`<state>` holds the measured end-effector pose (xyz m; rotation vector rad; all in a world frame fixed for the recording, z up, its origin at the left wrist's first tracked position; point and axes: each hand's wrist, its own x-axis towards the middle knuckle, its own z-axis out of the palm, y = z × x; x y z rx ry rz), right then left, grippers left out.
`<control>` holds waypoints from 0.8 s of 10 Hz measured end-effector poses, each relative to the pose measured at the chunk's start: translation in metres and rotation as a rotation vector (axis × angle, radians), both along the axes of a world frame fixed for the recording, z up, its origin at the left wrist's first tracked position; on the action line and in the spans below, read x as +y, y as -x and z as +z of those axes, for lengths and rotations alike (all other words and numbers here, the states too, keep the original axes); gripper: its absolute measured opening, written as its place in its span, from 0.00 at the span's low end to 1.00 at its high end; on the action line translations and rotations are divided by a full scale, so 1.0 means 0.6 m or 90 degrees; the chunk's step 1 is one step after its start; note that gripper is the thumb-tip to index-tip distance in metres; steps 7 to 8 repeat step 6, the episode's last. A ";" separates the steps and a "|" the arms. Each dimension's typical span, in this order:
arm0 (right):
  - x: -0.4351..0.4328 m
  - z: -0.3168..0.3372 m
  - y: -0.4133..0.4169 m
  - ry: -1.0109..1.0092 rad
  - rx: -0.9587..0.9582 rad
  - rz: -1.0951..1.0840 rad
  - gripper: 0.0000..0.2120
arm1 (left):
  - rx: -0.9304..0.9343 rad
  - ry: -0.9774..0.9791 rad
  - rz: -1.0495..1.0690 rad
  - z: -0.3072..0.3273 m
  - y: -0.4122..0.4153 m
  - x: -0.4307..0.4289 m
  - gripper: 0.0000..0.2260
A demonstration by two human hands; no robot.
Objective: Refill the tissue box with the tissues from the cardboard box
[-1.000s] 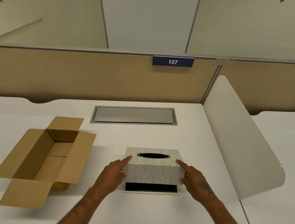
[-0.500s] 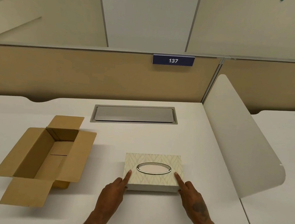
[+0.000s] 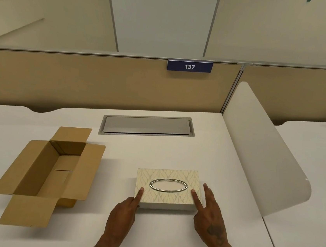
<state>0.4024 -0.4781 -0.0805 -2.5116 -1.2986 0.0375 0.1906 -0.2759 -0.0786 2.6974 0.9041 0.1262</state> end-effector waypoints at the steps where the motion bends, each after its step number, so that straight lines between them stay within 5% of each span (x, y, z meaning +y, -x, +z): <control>1: 0.000 0.002 0.006 0.055 -0.017 0.038 0.40 | 0.000 0.000 0.000 0.001 0.002 -0.001 0.32; 5: -0.003 0.004 0.015 0.075 -0.024 0.022 0.38 | 0.016 0.072 0.038 -0.004 0.013 -0.003 0.36; 8: -0.001 0.008 0.024 0.069 -0.046 0.015 0.36 | 0.009 0.003 0.053 0.008 0.020 -0.004 0.36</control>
